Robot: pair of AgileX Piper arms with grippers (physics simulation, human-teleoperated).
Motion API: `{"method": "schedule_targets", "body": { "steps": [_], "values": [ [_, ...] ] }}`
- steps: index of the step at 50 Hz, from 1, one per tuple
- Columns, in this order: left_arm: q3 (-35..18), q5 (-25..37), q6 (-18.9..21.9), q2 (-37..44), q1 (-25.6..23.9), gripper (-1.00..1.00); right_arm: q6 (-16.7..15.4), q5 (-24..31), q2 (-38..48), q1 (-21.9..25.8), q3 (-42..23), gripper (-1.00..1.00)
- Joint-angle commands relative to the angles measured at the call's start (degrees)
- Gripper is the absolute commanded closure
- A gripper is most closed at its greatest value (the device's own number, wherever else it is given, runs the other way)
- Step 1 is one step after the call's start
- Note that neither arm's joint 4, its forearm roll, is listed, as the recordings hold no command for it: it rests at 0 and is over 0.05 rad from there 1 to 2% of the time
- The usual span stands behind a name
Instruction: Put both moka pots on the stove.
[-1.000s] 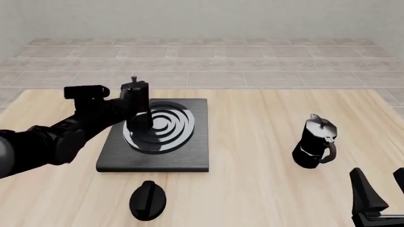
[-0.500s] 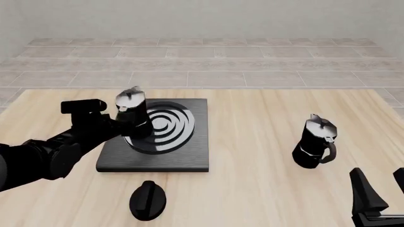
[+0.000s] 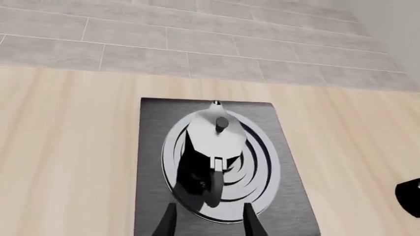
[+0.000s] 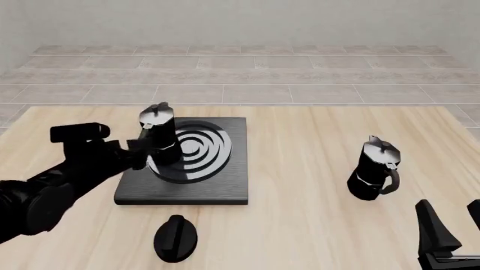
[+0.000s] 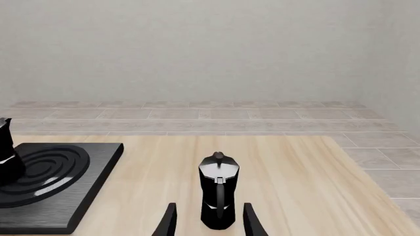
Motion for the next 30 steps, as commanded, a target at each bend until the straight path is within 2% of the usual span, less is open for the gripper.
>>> {"method": "schedule_targets", "body": {
  "steps": [1, 4, 7, 9, 12, 21, 25, 30],
  "values": [
    [5.2, 4.5, -2.0, -11.9, -0.4, -1.00, 0.0, -0.1, 0.0, 0.0, 0.1, -1.00],
    [6.9, 5.4, -2.1, -15.1, -0.2, -1.00, 0.0, -0.1, 0.0, 0.0, 0.1, -1.00],
    [9.7, 7.6, -3.1, -22.5, -0.3, -1.00, 0.0, -0.1, 0.0, 0.0, 0.1, -1.00],
    [11.6, 9.7, -5.3, -27.5, 0.3, -1.00, 0.0, -0.1, 0.0, 0.0, 0.1, -1.00],
    [13.3, 12.0, -3.6, -32.3, 0.4, -1.00, 0.0, -0.1, 0.0, 0.0, 0.1, -1.00],
    [16.0, 20.5, -4.5, -47.8, 1.1, -1.00, 0.0, -0.1, 0.0, 0.0, 0.1, -1.00],
    [16.7, 23.9, 0.1, -55.8, 2.5, -1.00, 0.0, -0.1, 0.0, 0.0, 0.1, -1.00],
    [18.6, 24.7, -2.0, -58.5, 1.8, -1.00, 0.0, -0.1, 0.0, 0.0, 0.1, -1.00]
  ]
}}
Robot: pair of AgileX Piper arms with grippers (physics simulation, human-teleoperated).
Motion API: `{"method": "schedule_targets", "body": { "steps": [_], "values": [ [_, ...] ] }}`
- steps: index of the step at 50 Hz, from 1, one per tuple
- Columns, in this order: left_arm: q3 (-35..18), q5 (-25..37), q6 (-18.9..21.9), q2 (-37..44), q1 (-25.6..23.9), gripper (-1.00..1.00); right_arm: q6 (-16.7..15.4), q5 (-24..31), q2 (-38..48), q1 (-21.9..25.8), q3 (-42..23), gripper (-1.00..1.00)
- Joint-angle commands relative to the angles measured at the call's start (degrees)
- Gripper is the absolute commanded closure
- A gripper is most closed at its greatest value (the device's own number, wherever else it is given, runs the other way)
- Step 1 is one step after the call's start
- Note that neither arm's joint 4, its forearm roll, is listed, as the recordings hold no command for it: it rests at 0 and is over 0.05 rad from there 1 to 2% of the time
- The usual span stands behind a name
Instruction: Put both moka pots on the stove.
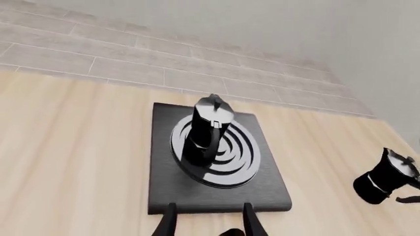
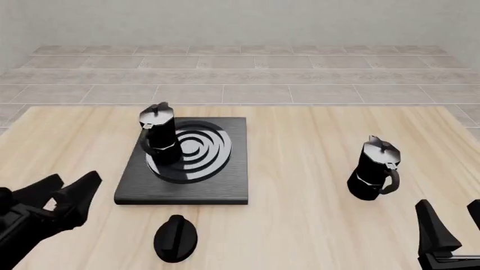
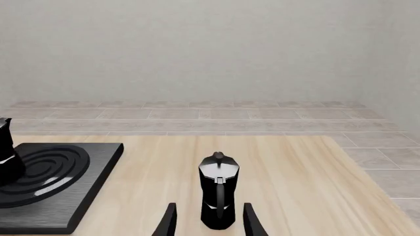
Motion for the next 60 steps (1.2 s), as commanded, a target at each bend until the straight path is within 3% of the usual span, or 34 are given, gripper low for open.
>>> {"method": "schedule_targets", "body": {
  "steps": [1, 10, 16, 20, 21, 24, 25, 29, 33, 35, 39, 40, 41, 42, 52, 54, 60],
  "values": [
    [4.7, 5.6, 0.4, -14.4, 1.0, -1.00, 0.0, -0.1, 0.0, 0.0, 0.1, -1.00],
    [6.4, 6.4, 0.8, -18.0, 2.3, -1.00, 0.0, -0.1, 0.0, 0.0, 0.1, -1.00],
    [7.8, 9.5, 2.6, -25.3, 2.2, -1.00, 0.0, -0.1, 0.0, 0.0, 0.1, -1.00],
    [9.0, 7.0, 5.2, -25.8, 2.8, -1.00, 0.0, -0.1, 0.0, 0.0, 0.1, -1.00],
    [9.9, 6.6, 3.9, -25.8, 3.3, -1.00, 0.0, -0.1, 0.0, 0.0, 0.1, -1.00],
    [11.2, 3.5, 7.2, -25.9, 4.4, -1.00, 0.0, -0.1, 0.0, 0.0, 0.1, -1.00],
    [11.6, 0.5, 10.0, -25.9, 4.7, -1.00, 0.0, -0.1, 0.0, 0.0, 0.1, -1.00],
    [14.3, -3.4, 8.9, -25.9, 6.6, -1.00, 0.0, -0.1, 0.0, 0.0, 0.1, -1.00],
    [15.2, -5.0, 11.3, -25.9, 5.8, -1.00, 0.0, 0.9, -0.2, 0.2, -0.7, -1.00],
    [15.2, -5.1, 14.7, -25.9, 6.1, -1.00, 0.0, 0.9, -0.2, 0.2, -0.8, -1.00],
    [15.2, -5.6, 15.9, -25.9, 5.9, -1.00, -0.8, 0.8, -0.2, -0.2, -0.8, -1.00],
    [15.2, -4.2, 18.7, -25.9, 5.6, -1.00, 0.0, 0.9, -0.2, -0.3, -0.8, -1.00],
    [15.1, -4.7, 16.1, -25.9, 5.9, -1.00, -0.4, 0.8, -0.2, -0.2, -0.8, -1.00],
    [15.1, -5.1, 16.3, -25.9, 5.9, -1.00, -1.5, 0.5, -0.2, -0.1, -0.8, -1.00],
    [14.5, -4.4, 16.1, -25.9, 5.9, -1.00, 0.4, 1.2, 0.0, -0.1, -1.0, -1.00],
    [14.3, -4.2, 16.1, -25.9, 5.9, -1.00, 2.8, 2.6, 2.0, -0.2, -4.0, -1.00],
    [14.3, -4.2, 16.1, -25.9, 5.9, -1.00, 2.2, 1.4, 9.5, -0.4, -7.6, -1.00]
  ]
}}
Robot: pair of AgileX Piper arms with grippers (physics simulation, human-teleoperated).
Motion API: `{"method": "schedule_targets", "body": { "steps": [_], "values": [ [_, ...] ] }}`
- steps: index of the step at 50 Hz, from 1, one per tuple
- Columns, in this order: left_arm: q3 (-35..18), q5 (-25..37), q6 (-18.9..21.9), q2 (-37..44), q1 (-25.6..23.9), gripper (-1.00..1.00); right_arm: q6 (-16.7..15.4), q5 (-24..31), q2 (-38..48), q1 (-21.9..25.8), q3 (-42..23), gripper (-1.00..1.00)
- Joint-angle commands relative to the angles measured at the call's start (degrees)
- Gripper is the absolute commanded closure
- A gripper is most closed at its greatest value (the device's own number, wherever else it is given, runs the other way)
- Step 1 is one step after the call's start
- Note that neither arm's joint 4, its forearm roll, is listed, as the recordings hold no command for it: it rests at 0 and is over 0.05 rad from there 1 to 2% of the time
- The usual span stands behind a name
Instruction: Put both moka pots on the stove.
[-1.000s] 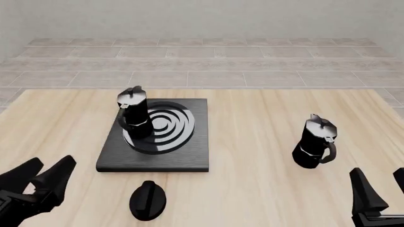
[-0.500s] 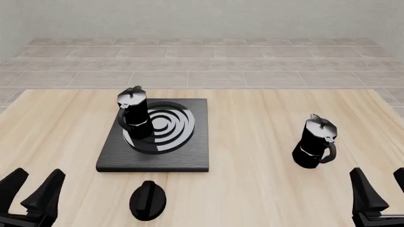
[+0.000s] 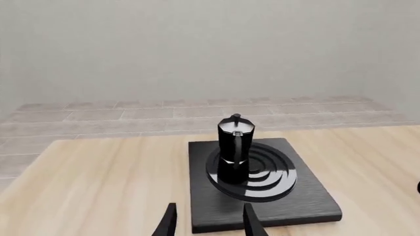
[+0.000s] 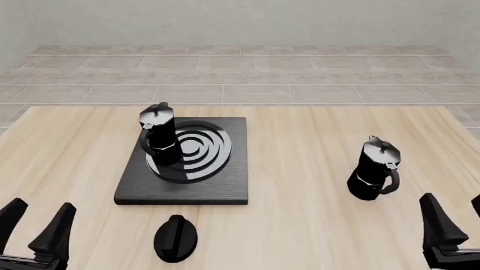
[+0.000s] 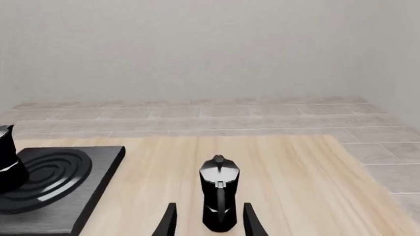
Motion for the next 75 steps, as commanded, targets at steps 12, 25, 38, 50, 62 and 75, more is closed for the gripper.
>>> {"method": "schedule_targets", "body": {
  "steps": [12, 25, 38, 50, 62, 75],
  "values": [
    [0.5, -0.6, 0.8, -0.2, 0.5, -1.00, -1.2, 2.9, 24.2, 0.7, -13.5, -1.00],
    [0.8, -0.9, 0.8, -0.2, 0.5, -1.00, -3.7, 9.4, 33.3, -1.2, -20.9, -1.00],
    [0.9, -1.0, 0.9, -0.2, 0.5, -1.00, -8.3, 13.7, 38.8, -3.5, -25.0, -1.00],
    [0.9, -1.0, 0.9, -0.2, 0.5, -1.00, -10.3, 12.0, 45.9, -5.2, -27.4, -1.00],
    [0.6, -0.7, 0.9, -0.2, 0.5, -1.00, -10.5, 7.5, 51.8, -5.6, -26.3, -1.00],
    [0.6, -0.7, 0.9, -0.2, 0.4, -1.00, -10.3, 2.8, 57.5, -5.1, -24.7, -1.00]
  ]
}}
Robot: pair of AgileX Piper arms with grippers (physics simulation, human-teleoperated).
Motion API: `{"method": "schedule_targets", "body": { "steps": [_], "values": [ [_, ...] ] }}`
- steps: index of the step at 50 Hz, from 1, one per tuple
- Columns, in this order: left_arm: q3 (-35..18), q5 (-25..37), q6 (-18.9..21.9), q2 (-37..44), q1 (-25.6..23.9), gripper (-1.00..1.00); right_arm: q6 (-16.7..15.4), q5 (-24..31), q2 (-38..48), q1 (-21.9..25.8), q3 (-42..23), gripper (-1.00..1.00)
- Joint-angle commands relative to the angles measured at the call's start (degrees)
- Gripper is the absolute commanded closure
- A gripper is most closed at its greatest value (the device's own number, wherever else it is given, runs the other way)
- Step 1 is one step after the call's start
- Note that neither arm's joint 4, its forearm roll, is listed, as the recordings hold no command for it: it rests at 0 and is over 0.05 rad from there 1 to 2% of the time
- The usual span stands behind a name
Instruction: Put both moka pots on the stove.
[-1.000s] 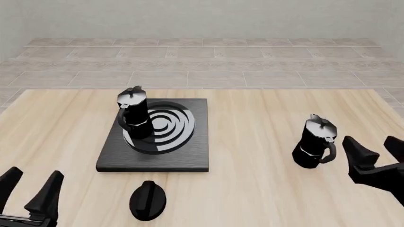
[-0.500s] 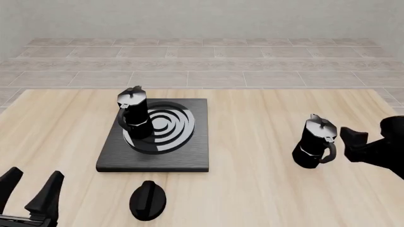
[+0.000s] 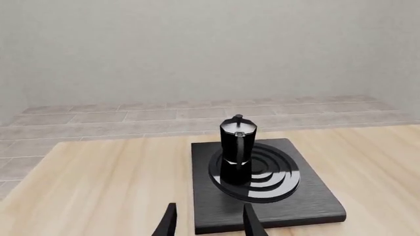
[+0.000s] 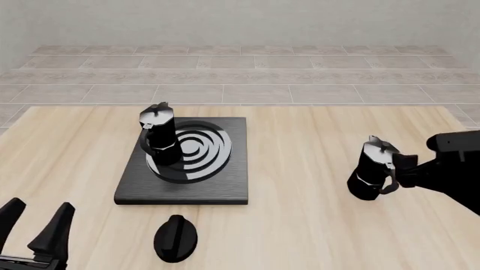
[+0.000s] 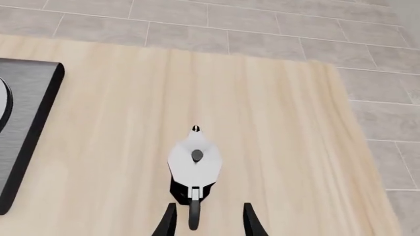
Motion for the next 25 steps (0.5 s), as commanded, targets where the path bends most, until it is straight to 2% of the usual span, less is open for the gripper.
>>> {"method": "schedule_targets", "body": {
  "steps": [1, 2, 25],
  "values": [
    [0.5, -0.5, 0.1, 0.0, 0.0, -1.00, -0.1, -4.1, 5.1, 0.1, 1.2, -1.00],
    [-1.6, 1.6, 0.1, 0.0, 0.0, -1.00, 0.2, -4.4, 5.7, 0.2, 1.3, -1.00],
    [-1.7, 1.7, 0.1, 0.0, 0.0, -1.00, 0.3, -11.3, 13.3, 0.2, 4.9, -1.00]
  ]
}}
